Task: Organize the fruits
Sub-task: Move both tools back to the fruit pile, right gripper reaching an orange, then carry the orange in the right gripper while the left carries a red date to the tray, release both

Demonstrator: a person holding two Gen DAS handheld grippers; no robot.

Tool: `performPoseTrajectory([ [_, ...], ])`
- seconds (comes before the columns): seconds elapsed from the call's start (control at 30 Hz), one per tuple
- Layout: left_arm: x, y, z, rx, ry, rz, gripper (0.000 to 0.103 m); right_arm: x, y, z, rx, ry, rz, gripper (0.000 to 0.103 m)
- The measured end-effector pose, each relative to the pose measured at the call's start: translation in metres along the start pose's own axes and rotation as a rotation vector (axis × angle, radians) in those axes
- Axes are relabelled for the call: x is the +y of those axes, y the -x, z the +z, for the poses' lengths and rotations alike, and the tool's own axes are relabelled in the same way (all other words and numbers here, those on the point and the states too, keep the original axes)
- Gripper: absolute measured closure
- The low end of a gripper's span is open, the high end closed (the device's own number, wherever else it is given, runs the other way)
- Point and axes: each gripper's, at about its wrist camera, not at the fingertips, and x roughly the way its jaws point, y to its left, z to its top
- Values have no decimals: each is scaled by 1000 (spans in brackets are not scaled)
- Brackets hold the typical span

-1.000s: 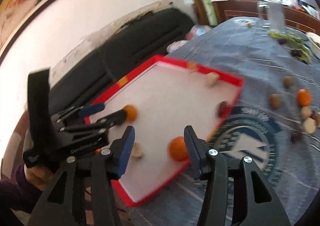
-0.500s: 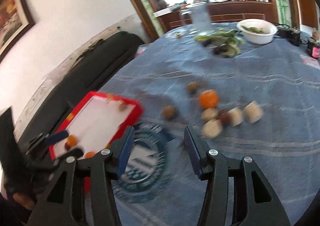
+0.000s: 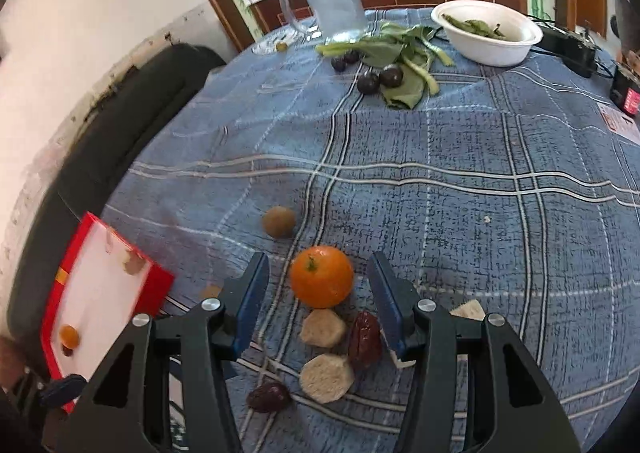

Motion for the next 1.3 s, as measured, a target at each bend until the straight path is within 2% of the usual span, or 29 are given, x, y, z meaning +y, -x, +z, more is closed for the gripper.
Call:
performPoseTrajectory([
  [0.1, -5, -8, 4, 16, -2, -2, 28, 0, -10, -2, 28, 19, 9, 50],
  [0.2, -10, -17, 8, 27, -12, -12, 28, 5, -14, -4, 28, 69, -28, 64],
  [0.33, -18, -32, 16, 45, -39, -33, 31, -3, -9, -4, 17, 44, -14, 66],
  [0.4, -22, -41, 19, 61, -57, -37, 44, -9, -4, -3, 4, 23, 4, 66],
  [0.5, -27, -55, 25, 89, -66, -69, 53, -24, 12, 2, -27, -42, 42, 66],
  [0.67, -38, -65, 30, 101, -95, -80, 54, -46, 27, 6, -64, -127, 54, 66],
  [0.73, -41, -69, 32, 107, -101, -89, 57, -50, 28, 7, -66, -146, 57, 66],
  [0.8, -42, -73, 31, 119, -109, -98, 71, -51, 28, 8, -66, -152, 60, 66],
  [0.93, -43, -80, 30, 135, -111, -115, 84, -49, 29, 8, -64, -152, 68, 66],
  [1.17, -45, -81, 31, 113, -106, -120, 86, -49, 30, 6, -67, -151, 65, 66],
  [1.3, -40, -69, 30, 81, -81, -89, 86, -46, 32, 6, -75, -139, 66, 66],
])
